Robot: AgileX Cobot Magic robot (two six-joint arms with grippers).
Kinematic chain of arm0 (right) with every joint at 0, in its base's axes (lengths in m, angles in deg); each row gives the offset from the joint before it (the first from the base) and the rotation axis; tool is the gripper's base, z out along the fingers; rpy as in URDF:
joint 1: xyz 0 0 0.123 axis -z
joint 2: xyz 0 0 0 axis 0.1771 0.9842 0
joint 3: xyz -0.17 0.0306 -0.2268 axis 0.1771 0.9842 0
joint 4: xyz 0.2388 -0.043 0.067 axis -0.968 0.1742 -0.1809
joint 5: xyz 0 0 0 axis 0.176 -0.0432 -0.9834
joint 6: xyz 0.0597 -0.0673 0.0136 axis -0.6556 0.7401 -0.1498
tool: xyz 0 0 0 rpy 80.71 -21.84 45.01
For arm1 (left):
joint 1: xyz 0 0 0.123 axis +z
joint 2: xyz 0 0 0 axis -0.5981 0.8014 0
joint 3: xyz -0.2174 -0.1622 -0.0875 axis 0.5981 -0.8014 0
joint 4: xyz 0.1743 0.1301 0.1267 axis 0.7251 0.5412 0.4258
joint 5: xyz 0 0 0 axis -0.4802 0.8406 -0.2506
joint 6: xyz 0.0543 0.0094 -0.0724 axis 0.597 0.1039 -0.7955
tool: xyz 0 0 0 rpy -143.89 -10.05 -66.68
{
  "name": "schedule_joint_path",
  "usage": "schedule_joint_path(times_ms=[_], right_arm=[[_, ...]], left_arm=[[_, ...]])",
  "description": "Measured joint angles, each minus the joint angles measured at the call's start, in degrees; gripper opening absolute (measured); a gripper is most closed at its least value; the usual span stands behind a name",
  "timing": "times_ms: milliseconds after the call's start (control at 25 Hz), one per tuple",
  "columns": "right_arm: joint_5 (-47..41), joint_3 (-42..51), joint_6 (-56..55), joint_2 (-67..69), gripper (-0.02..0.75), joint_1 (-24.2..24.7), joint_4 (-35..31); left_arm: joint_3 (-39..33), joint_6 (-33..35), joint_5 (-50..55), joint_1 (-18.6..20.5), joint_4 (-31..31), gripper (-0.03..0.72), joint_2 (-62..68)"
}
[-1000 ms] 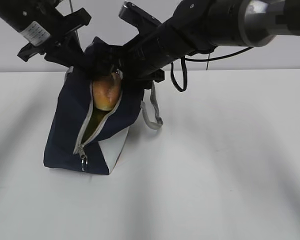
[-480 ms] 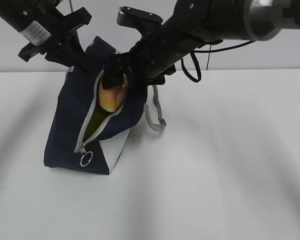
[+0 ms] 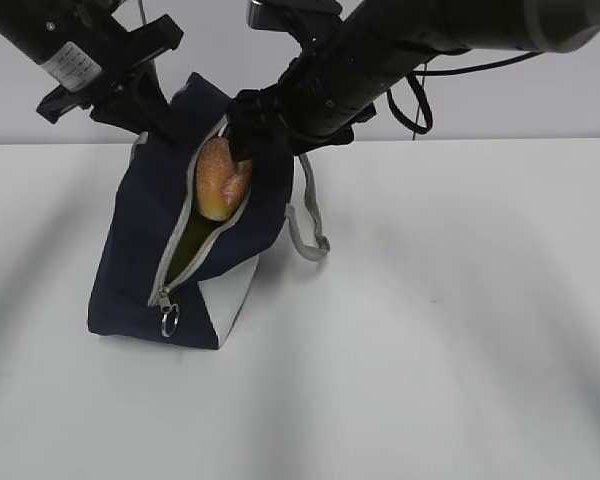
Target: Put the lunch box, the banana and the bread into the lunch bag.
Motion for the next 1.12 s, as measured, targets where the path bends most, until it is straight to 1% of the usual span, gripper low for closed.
schedule_joint_path(times_ms=[40, 200, 400, 720, 840, 1000, 1120], right_arm=[[0.0, 0.0, -0.7, 0.1, 0.59, 0.0, 1.6], [0.2, 0.0, -3.0, 1.7, 0.586, 0.0, 4.0], [1.5, -0.1, -5.0, 3.2, 0.585, 0.0, 4.6], [1.0, -3.7, -6.8, 6.5, 0.585, -0.9, 5.4], [-3.3, -5.6, -8.5, 6.6, 0.584, -0.8, 7.9], [-12.4, -8.5, -13.9, 6.6, 0.585, 0.7, 12.5], [-16.4, -9.5, -16.4, 6.6, 0.584, 1.9, 12.8]], left_arm=[[0.0, 0.0, 0.0, 0.0, 0.0, 0.0, 0.0], [0.0, 0.1, 0.0, 0.0, 0.0, 0.0, 0.0], [0.0, 0.1, 0.0, 0.0, 0.0, 0.0, 0.0], [0.0, 0.1, 0.1, 0.0, 0.0, 0.0, 0.0], [0.0, 0.1, 0.1, 0.0, 0.0, 0.0, 0.0], [0.0, 0.1, 0.1, 0.0, 0.0, 0.0, 0.0], [0.0, 0.1, 0.1, 0.0, 0.0, 0.0, 0.0]])
